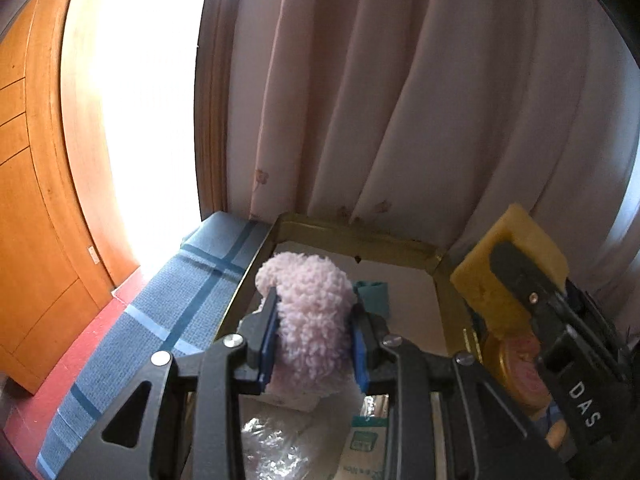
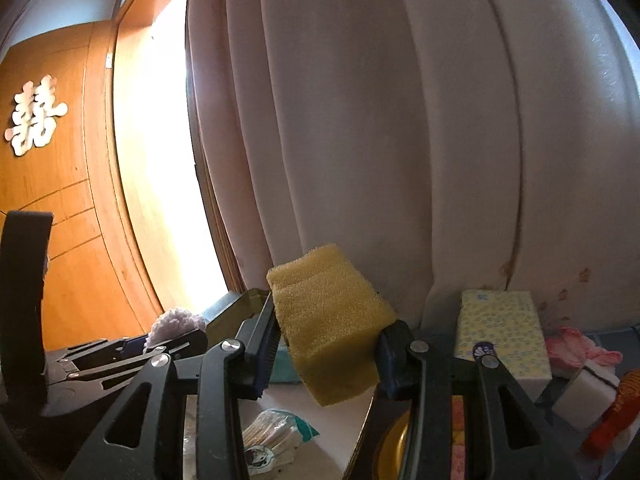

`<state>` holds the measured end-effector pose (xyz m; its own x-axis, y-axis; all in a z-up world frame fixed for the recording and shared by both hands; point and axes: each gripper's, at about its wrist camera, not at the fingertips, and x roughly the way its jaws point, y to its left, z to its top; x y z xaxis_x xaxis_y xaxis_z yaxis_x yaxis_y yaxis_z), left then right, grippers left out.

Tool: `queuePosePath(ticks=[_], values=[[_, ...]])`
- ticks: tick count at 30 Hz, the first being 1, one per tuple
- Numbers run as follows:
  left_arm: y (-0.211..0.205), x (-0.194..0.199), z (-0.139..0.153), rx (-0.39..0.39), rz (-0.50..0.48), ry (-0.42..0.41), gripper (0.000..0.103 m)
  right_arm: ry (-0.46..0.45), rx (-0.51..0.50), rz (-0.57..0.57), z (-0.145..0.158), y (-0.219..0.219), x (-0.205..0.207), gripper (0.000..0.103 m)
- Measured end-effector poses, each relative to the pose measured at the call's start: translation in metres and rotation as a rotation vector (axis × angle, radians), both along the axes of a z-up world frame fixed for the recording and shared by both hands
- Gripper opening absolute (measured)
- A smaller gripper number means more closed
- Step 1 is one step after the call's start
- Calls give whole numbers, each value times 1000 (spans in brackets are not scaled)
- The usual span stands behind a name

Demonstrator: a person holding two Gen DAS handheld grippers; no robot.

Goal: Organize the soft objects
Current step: 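Carry the yellow sponge and pink puff into the gold tray and open both grippers, then withdraw both open grippers from the tray toward the red pouch and cotton roll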

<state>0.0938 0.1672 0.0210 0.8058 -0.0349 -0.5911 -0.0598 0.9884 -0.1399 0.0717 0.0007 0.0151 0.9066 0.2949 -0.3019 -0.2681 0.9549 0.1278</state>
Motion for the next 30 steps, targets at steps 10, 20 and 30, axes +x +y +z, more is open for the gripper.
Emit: queuePosePath(ticks=[10,20,30], values=[[-7,11,-9,61,26,57,34,113,11,93,-16,5,29,55],[-12,-3,-3,139,102,-2,98,18,112,80,-17,-18,5,75],[-28,-14,-6,242,165,-81,102,-99,74,-116,-16,-39,-23,75]])
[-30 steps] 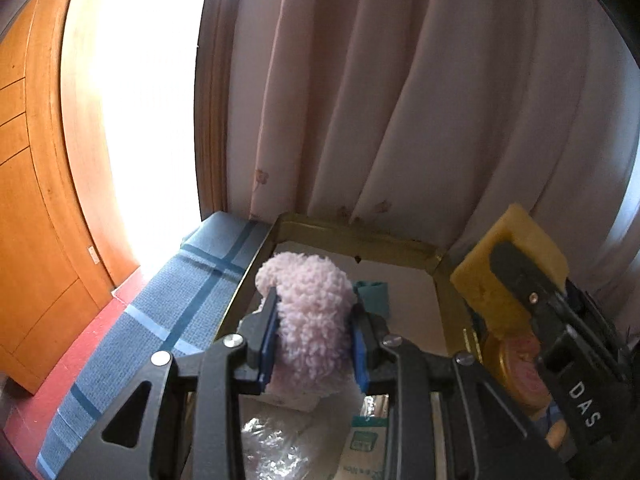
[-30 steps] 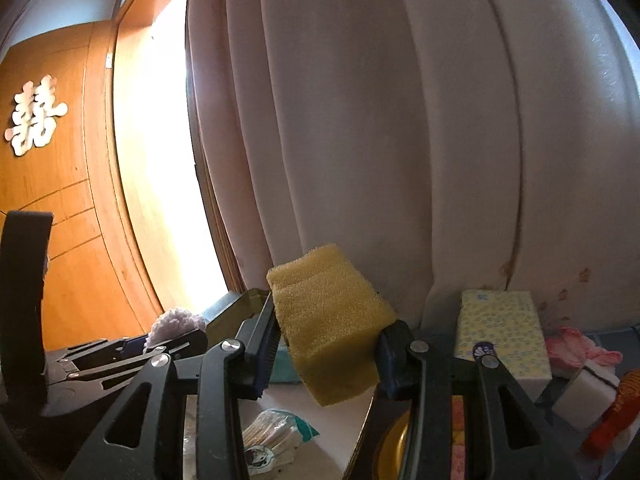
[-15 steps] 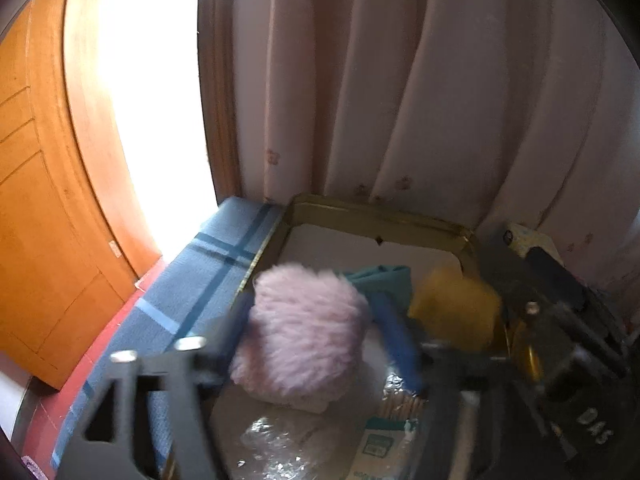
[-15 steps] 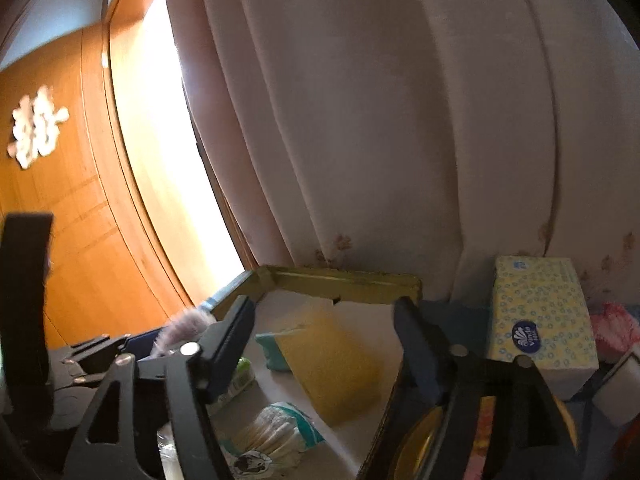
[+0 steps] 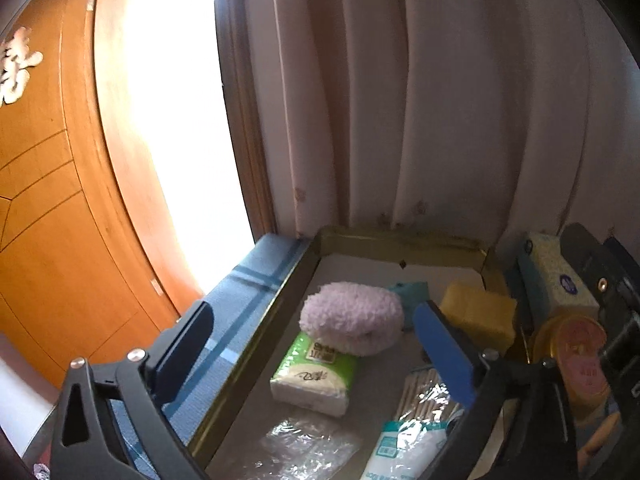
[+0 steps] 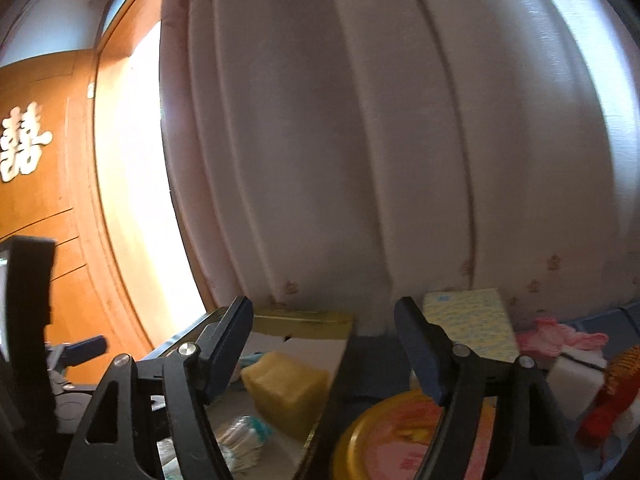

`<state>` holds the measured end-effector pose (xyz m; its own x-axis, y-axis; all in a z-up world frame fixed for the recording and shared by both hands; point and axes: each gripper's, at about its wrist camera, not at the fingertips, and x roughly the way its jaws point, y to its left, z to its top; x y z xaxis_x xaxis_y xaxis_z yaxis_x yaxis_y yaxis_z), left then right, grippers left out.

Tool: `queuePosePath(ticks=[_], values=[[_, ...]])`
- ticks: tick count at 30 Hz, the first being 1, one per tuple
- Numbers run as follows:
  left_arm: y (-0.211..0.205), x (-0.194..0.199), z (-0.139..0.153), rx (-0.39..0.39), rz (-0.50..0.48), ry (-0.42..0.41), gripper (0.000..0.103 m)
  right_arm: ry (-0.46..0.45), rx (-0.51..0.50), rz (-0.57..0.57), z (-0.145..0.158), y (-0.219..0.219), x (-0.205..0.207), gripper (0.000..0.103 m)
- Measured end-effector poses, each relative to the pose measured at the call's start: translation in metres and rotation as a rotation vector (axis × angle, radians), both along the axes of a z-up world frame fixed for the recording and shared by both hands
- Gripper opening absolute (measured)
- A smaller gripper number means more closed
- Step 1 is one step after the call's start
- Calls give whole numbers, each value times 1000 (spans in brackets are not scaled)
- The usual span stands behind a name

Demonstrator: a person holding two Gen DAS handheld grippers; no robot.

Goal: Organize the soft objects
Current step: 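Withdraw both open grippers from the tray toward the red pouch and cotton roll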

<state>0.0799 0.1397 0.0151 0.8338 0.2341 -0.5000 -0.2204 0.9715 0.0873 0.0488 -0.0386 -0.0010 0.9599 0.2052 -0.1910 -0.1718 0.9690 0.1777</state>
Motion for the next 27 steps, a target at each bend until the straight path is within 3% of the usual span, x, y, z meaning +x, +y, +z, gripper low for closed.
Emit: queuePosePath(ticks=[6,11,15,19,27], values=[[1,-15,4,-15,18,-72,102,-8,-31,-49,-1,1,-5,75],[-5,-41,8,12,80,-195,102,-47,-48,-83,3,-2,-7,75],[-11,-60,5,-7,63,-284,102,-78,-74,-106,5,-1,-11,75],[-18,-68,3,11,64,-318,103,-83,-104,-121,6,0,-17,75],[-24,-67,-7,-21,45,-285,103,-64,-140,-125,3,-8,-28,75]])
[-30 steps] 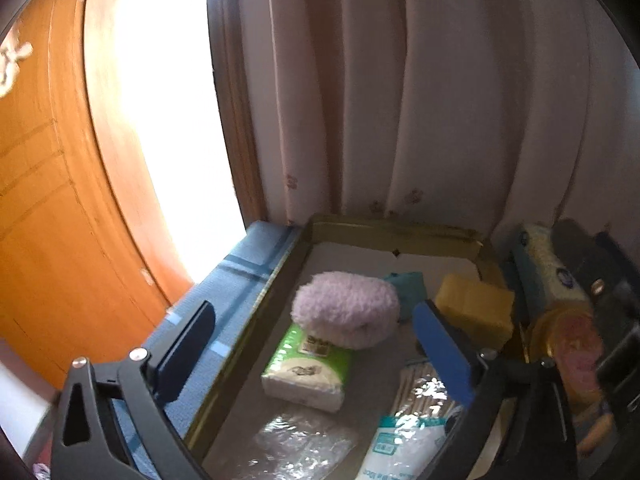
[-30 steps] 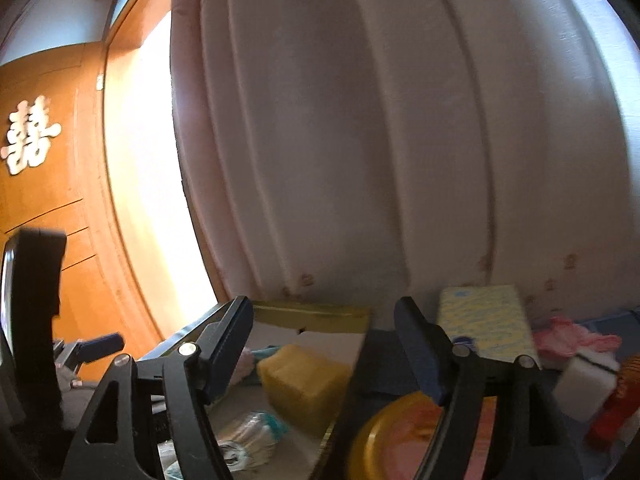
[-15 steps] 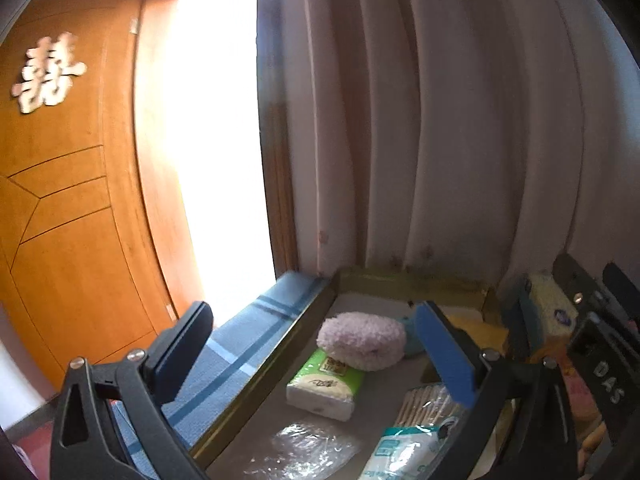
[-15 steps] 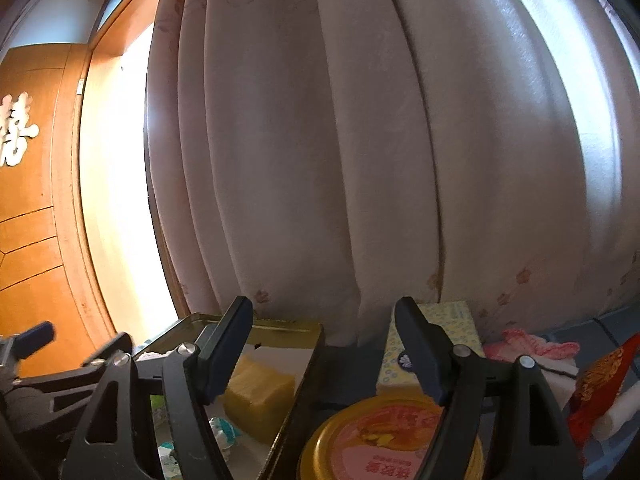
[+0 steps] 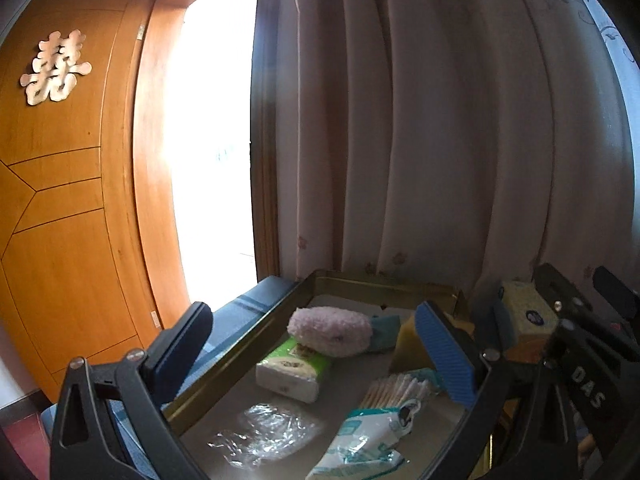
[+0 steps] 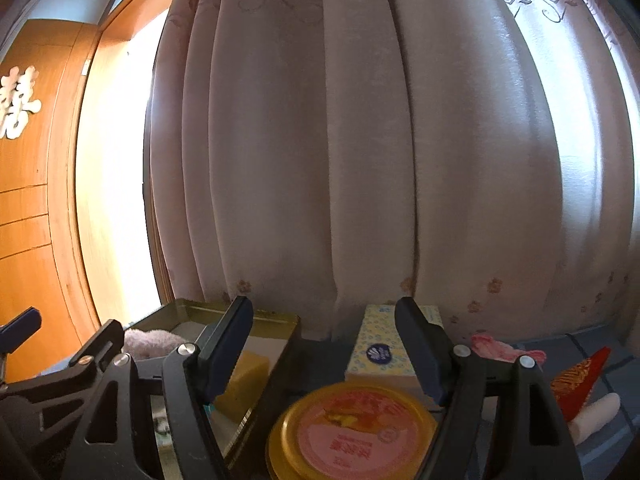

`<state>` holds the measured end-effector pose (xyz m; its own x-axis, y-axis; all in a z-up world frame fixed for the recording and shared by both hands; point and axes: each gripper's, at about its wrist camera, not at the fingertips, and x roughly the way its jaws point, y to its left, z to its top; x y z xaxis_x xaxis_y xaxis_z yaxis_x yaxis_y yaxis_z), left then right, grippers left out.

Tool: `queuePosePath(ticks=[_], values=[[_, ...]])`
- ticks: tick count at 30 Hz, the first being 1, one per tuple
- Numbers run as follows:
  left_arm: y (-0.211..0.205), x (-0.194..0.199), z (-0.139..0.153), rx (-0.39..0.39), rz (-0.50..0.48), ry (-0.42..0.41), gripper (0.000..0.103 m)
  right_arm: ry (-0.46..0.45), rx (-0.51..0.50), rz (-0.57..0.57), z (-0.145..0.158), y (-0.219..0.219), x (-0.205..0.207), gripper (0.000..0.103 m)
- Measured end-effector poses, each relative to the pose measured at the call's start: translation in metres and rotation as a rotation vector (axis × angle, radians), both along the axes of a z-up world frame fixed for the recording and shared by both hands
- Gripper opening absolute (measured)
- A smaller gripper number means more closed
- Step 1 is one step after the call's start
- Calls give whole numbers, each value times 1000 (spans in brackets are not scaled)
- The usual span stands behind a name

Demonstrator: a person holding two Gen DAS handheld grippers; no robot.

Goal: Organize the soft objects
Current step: 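Withdraw both open grippers from the tray toward the red pouch and cotton roll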

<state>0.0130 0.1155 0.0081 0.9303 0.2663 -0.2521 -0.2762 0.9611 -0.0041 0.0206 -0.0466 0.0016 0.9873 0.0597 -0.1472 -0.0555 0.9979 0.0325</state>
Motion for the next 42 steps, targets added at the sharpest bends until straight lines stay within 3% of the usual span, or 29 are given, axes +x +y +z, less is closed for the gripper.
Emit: queuePosePath(ticks=[22,42], values=[[-27,-13,-4,6,-55,33,103,-2,-11,-54,-6,-30,-27,76],[-79,-27,-7,34,-182,37,103,38,-13,-128,-8,-69,-43,76]])
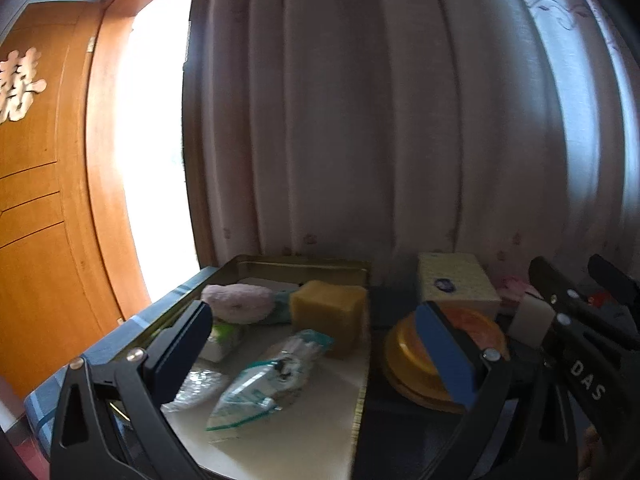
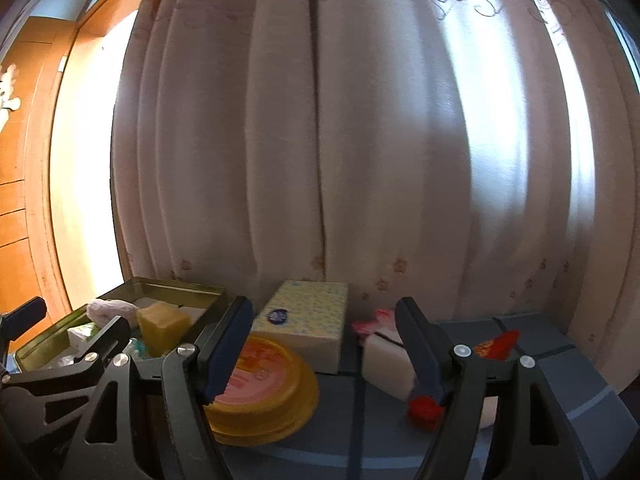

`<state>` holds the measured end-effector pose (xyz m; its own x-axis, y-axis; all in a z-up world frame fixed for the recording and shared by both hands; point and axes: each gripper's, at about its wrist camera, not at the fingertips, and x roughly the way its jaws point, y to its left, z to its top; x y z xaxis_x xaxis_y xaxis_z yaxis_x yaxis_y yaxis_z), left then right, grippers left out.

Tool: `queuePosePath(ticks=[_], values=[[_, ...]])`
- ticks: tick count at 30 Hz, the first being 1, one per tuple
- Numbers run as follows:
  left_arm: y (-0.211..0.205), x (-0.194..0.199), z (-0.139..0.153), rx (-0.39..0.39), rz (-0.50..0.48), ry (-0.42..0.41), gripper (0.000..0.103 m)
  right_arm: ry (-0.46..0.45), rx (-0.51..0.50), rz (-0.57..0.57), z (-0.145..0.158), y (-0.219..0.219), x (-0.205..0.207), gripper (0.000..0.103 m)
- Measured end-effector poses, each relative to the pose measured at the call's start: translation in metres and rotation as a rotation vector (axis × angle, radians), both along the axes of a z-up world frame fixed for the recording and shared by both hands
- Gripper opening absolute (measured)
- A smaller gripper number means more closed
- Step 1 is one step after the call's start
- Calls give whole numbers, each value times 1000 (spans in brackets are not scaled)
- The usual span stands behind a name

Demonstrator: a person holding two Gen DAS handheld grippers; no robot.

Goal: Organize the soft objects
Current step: 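Withdraw both open grippers from the tray toward the red pouch and cotton roll, then lower the right gripper over the white cotton roll and close on it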

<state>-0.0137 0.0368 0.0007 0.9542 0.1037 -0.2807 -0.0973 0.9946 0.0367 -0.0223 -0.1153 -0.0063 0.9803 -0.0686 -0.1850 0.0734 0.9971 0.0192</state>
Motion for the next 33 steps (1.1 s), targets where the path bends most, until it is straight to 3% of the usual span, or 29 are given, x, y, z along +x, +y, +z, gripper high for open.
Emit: queuePosePath(ticks=[33], values=[[-94,-9,-4,61,-193,53,103,97,52,-238,-10,-161,-35,76]])
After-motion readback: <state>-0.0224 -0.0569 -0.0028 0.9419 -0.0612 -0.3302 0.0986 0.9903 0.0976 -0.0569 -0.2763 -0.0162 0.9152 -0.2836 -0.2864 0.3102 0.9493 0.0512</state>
